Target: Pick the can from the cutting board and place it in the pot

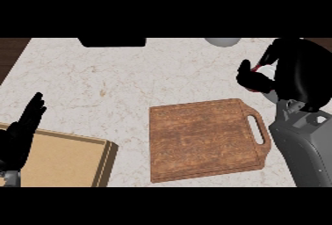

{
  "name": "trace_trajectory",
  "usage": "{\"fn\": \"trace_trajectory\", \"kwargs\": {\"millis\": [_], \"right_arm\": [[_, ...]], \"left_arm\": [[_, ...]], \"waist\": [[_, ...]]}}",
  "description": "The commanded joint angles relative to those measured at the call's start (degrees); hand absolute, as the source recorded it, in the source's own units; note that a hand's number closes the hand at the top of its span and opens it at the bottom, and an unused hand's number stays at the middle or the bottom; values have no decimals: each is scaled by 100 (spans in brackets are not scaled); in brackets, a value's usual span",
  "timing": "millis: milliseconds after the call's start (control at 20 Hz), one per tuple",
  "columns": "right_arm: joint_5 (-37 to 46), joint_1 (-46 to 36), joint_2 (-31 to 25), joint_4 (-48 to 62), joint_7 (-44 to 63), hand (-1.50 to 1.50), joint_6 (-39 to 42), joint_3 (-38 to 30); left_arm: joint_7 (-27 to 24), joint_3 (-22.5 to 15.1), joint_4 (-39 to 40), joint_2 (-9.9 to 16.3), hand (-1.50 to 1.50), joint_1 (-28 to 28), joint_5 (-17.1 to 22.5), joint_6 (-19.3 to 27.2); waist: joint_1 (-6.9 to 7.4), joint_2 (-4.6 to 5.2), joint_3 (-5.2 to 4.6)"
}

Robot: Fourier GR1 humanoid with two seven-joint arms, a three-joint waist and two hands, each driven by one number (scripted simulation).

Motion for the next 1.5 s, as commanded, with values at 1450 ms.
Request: {"fn": "trace_trajectory", "kwargs": {"millis": [1450], "right_arm": [[-870,-1543,-2046,6783,-4801,150,-2829,-2809]], "left_arm": [[-133,80,168,-402,0,-92,-417,-293]], "waist": [[364,173,-16]]}}
